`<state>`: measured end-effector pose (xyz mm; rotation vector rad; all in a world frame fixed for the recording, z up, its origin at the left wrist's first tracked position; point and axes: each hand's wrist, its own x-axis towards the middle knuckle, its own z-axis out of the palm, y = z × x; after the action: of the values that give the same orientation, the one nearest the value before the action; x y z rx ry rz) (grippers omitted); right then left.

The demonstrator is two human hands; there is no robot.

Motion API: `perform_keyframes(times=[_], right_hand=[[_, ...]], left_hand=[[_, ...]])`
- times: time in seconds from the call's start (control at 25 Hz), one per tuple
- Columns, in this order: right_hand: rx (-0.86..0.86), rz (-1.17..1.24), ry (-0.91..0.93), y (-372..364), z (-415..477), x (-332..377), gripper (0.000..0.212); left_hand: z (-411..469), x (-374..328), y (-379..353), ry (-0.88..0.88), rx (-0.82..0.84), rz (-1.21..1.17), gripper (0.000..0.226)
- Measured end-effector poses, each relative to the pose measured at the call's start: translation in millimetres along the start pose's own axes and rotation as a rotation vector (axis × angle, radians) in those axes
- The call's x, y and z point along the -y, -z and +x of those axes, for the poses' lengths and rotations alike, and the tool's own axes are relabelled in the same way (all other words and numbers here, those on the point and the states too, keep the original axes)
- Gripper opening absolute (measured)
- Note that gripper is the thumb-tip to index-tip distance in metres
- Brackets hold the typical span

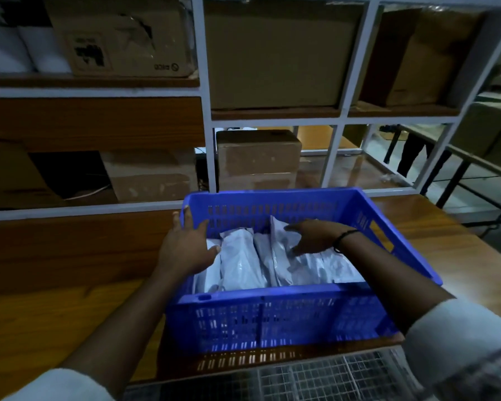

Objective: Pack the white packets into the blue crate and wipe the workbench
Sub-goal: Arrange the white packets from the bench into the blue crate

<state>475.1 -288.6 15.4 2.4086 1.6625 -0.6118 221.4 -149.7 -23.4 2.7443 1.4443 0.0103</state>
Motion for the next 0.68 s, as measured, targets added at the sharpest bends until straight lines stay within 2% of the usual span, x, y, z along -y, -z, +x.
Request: perform_keyframes(times=[0.12,0.2,0.36,0.52,0.6,0.68], right_hand=[[0.138,-0.112,0.073,-12,7,3,0.105],[0.163,-0.239,0.104,-25,12,7,0.11],[0.141,-0.338,0.105,-19,9,6,0.095],[0.05,-0.329,0.093,-30,13,1,0.094],[0.054,-0.338,0.112,-46,25,2,0.077],[0.072,-0.352,0.071,-47,34,-2,0.078]], left_hand=[[-3,-3,2,0.009,-0.009,0.066,0.081],[-6,-5,4,0.015,-0.017,0.098,0.081],[-11,-8,7,0.014,-0.02,0.148,0.082],[-11,-12,10,0.038,-0.007,0.129,0.083],[-10,-12,10,0.042,-0.006,0.128,0.084],[-10,-11,8,0.044,-0.023,0.112,0.084]])
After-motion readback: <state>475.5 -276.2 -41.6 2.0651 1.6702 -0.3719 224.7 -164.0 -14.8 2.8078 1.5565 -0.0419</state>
